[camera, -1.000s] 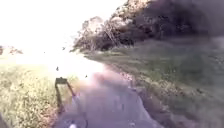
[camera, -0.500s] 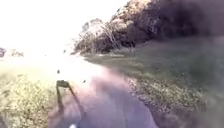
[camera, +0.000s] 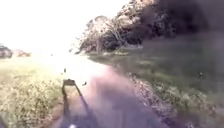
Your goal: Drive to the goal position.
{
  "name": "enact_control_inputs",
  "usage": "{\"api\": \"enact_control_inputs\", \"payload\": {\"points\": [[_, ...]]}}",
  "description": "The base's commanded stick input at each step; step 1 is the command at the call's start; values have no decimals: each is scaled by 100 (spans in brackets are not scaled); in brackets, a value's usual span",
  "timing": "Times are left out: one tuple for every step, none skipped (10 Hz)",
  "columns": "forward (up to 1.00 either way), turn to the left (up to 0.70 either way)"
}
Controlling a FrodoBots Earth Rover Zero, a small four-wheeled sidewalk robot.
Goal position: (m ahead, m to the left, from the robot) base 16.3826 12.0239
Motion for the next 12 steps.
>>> {"api": "enact_control_inputs", "payload": {"points": [[85,0],[85,0],[85,0],[85,0],[85,0],[85,0],[85,1],[85,22],[85,34],[85,34],[85,0],[85,0]]}}
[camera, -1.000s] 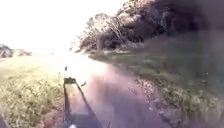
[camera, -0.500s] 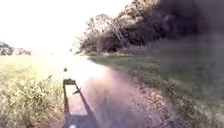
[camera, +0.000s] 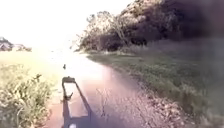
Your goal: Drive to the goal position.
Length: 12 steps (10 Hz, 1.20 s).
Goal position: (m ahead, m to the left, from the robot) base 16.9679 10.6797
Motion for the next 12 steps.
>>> {"api": "enact_control_inputs", "payload": {"points": [[85,0],[85,0],[85,0],[85,0],[85,0],[85,0],[85,0],[85,0],[85,0],[85,0],[85,0],[85,8]]}}
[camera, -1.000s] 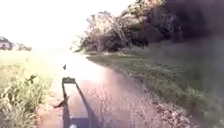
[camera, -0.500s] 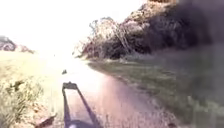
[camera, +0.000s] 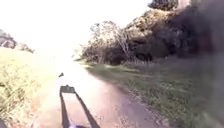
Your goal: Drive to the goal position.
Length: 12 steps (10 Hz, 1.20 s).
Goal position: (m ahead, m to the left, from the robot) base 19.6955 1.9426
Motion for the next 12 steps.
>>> {"api": "enact_control_inputs", "payload": {"points": [[85,25],[85,34],[85,34],[85,34],[85,34],[85,34],[85,34],[85,34],[85,34],[85,34],[85,34],[85,34]]}}
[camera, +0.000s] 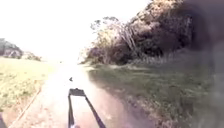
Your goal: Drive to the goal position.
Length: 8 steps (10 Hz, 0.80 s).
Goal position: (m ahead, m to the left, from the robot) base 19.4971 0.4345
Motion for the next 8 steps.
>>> {"api": "enact_control_inputs", "payload": {"points": [[85,27],[85,13],[85,5],[85,0],[85,0],[85,0],[85,0],[85,0]]}}
